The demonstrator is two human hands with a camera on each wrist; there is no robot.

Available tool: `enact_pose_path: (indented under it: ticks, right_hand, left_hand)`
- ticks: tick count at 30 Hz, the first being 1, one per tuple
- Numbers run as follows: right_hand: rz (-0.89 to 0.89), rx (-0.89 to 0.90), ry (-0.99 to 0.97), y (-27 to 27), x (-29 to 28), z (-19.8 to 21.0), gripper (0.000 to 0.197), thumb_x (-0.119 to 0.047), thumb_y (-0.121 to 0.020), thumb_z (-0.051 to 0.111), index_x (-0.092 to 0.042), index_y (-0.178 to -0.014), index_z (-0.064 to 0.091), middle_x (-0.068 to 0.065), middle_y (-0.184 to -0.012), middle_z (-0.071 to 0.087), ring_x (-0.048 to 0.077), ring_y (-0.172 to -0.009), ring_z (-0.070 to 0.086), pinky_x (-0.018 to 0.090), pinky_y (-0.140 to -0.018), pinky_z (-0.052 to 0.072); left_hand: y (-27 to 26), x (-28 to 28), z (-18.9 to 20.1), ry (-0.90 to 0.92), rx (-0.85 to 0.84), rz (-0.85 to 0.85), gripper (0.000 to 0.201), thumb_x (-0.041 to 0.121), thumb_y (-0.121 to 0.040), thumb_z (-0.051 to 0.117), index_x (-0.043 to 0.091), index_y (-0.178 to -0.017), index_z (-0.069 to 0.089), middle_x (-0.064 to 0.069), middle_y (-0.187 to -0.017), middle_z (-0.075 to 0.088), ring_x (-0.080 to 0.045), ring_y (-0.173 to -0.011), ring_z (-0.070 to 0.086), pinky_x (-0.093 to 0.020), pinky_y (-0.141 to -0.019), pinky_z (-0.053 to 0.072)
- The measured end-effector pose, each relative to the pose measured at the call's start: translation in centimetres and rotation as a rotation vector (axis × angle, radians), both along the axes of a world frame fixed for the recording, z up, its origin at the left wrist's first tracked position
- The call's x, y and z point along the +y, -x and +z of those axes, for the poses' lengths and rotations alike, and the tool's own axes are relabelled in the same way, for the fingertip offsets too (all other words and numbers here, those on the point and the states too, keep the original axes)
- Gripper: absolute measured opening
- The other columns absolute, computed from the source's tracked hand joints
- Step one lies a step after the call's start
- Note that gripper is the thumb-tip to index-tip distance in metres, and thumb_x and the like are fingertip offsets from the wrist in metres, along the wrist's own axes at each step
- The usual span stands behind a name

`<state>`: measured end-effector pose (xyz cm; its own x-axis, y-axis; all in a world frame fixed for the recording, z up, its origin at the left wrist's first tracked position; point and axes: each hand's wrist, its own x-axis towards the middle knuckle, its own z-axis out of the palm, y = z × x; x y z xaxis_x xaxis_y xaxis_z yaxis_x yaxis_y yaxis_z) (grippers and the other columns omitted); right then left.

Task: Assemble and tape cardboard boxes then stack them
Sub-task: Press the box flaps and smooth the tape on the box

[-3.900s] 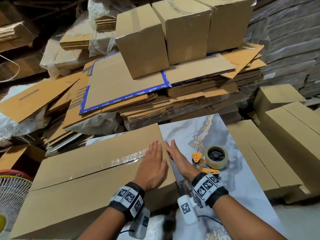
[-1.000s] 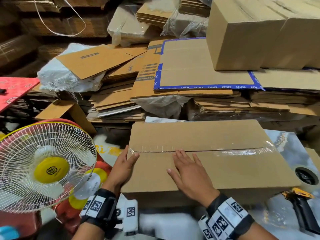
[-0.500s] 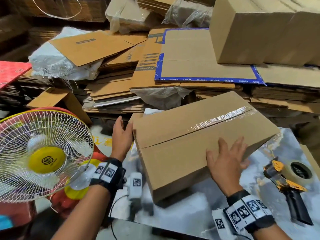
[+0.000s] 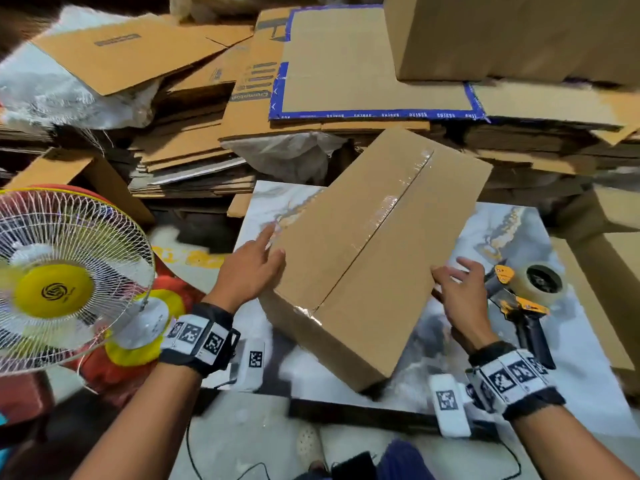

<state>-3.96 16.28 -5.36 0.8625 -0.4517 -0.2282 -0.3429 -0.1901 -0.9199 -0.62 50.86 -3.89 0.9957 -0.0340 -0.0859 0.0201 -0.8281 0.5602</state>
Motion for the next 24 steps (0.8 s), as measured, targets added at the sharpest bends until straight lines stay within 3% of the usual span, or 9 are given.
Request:
enact_pose_path:
  ticks: [2,4,7,11,13,15,18,21,24]
  right_hand:
    - [0.107,0.056,-0.022,1.5,-1.7,-0.5,0.058,-0.051,-0.082,0.066,-0.034,-0.131,0.041,0.003,-0.125,0.065,0.027,-0.106,0.067,0.060,-0.097,0.052]
    - [0.253,0.101,0.027,2.5,-3.2,-1.1,0.070,-0.059,-0.081,0.068,-0.039,-0.140,0.035,-0.005,-0.133,0.062,0.022,-0.117,0.064,0.054,-0.102,0.050]
    - [0.334,0.049,0.004,3.4,-5.8,-1.6,0.090,-0.063,-0.072,0.078,-0.036,-0.147,0.036,-0.009,-0.139,0.060,0.018,-0.124,0.060,0.049,-0.105,0.049]
    - [0.331,-0.090,0.007,3.1,-7.8,0.1,0.065,-0.030,-0.088,0.073,-0.021,-0.146,0.046,-0.001,-0.138,0.061,0.017,-0.127,0.057,0.043,-0.108,0.047]
    - [0.404,-0.152,0.262,2.6,-8.5,1.1,0.051,-0.030,-0.097,0.062,-0.014,-0.144,0.049,0.007,-0.141,0.058,0.025,-0.132,0.053,0.042,-0.109,0.044]
    - [0.550,-0.214,0.581,3.0,-8.5,2.7,0.057,-0.041,-0.101,0.051,-0.012,-0.149,0.045,0.014,-0.159,0.036,0.029,-0.147,0.035,0.041,-0.118,0.033]
    - [0.913,-0.298,0.715,5.1,-7.1,4.5,0.075,-0.064,-0.099,0.025,-0.016,-0.154,0.040,0.011,-0.169,0.011,0.023,-0.155,0.014,0.038,-0.123,0.020]
    - [1.126,-0.252,0.991,6.5,-5.7,3.2,0.097,-0.077,-0.088,-0.009,-0.020,-0.160,0.022,0.018,-0.168,0.008,0.029,-0.156,0.008,0.047,-0.124,0.018]
    - [1.098,-0.190,1.234,6.5,-4.8,1.6,0.096,-0.076,-0.090,-0.004,-0.016,-0.160,0.020,0.024,-0.164,0.018,0.040,-0.151,0.022,0.053,-0.119,0.028]
  left_hand:
    - [1.5,-3.2,-0.3,-0.067,0.031,0.020,0.063,0.049,-0.104,0.032,0.029,-0.162,0.018,-0.020,-0.125,0.066,-0.040,-0.116,0.059,-0.041,-0.088,0.042]
    - [3.1,-6.1,-0.8,-0.065,0.032,0.067,0.068,0.053,-0.100,0.023,0.028,-0.162,0.014,-0.021,-0.126,0.065,-0.041,-0.115,0.059,-0.043,-0.087,0.044]
    - [5.6,-9.5,-1.5,0.035,-0.046,0.111,0.068,0.047,-0.101,0.024,0.024,-0.163,0.009,-0.019,-0.109,0.069,-0.041,-0.100,0.063,-0.045,-0.080,0.049]
    - [8.4,-13.9,-1.7,0.029,-0.120,0.171,0.058,0.031,-0.109,0.033,0.016,-0.162,0.015,-0.021,-0.126,0.065,-0.043,-0.105,0.061,-0.038,-0.072,0.036]
    - [9.4,-15.7,-1.7,0.056,-0.127,0.246,0.058,0.028,-0.108,0.036,0.015,-0.161,0.019,-0.020,-0.134,0.061,-0.042,-0.110,0.059,-0.039,-0.074,0.037]
    - [9.8,-17.0,-1.7,0.119,-0.204,0.277,0.056,0.024,-0.106,0.038,0.014,-0.159,0.025,-0.018,-0.144,0.053,-0.039,-0.124,0.052,-0.044,-0.086,0.043]
    - [9.7,-18.0,-2.0,0.121,-0.392,0.286,0.053,0.022,-0.099,0.036,0.007,-0.149,0.045,-0.019,-0.144,0.051,-0.029,-0.129,0.044,-0.042,-0.102,0.039]
    - [9.7,-18.5,-2.4,0.085,-0.465,0.271,0.054,0.027,-0.094,0.033,0.001,-0.133,0.061,-0.021,-0.140,0.056,-0.032,-0.131,0.048,-0.037,-0.109,0.036]
    - [10.0,-18.4,-2.7,0.053,-0.486,0.241,0.051,0.023,-0.093,0.035,0.001,-0.127,0.066,-0.018,-0.137,0.061,-0.031,-0.131,0.052,-0.027,-0.110,0.033]
